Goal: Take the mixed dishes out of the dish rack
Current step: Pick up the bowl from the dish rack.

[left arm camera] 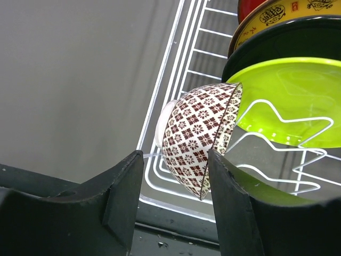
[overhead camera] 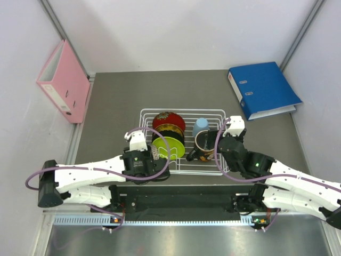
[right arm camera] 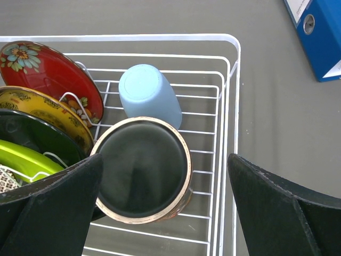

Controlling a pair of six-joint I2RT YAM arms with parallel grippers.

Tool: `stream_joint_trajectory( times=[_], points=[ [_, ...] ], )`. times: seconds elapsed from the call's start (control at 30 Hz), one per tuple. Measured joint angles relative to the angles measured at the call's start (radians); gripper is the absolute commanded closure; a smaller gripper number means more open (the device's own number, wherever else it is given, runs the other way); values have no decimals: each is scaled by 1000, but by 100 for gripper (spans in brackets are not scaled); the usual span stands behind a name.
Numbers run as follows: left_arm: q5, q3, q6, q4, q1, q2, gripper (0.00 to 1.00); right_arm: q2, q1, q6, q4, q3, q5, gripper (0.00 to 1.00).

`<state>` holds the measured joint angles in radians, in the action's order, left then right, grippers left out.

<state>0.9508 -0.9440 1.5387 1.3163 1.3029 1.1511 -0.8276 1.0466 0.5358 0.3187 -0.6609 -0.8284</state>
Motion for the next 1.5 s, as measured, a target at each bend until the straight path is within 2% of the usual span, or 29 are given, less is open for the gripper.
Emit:
stream_joint_trajectory(
  times=[0.47, 0.7, 0.93, 1.07, 1.17, 1.2, 1.23, 1.5],
  points=[
    [-1, -38, -105, -10, 0, 69, 41, -1, 0, 11, -14, 33, 11, 0],
    [-21, -40, -132, -28, 0, 118, 46, -5, 0, 12, -15, 35, 12, 0],
    [-37, -32, -154, -62, 0, 197, 59, -3, 0, 12, -19, 46, 13, 0],
    [-26, -32, -151, -22, 0, 257, 72, -2, 0, 12, -19, 46, 14, 0],
    [-9, -36, -131, -13, 1, 275, 83, 5, 0, 11, -19, 46, 14, 0],
    [-5, -36, -127, -10, 0, 276, 94, 7, 0, 12, -19, 46, 14, 0],
    [-3, -36, -124, -8, 0, 276, 99, 9, 0, 12, -19, 46, 14, 0],
    [0, -40, -103, 3, 0, 276, 100, 16, 0, 15, -15, 59, 14, 0]
  ],
)
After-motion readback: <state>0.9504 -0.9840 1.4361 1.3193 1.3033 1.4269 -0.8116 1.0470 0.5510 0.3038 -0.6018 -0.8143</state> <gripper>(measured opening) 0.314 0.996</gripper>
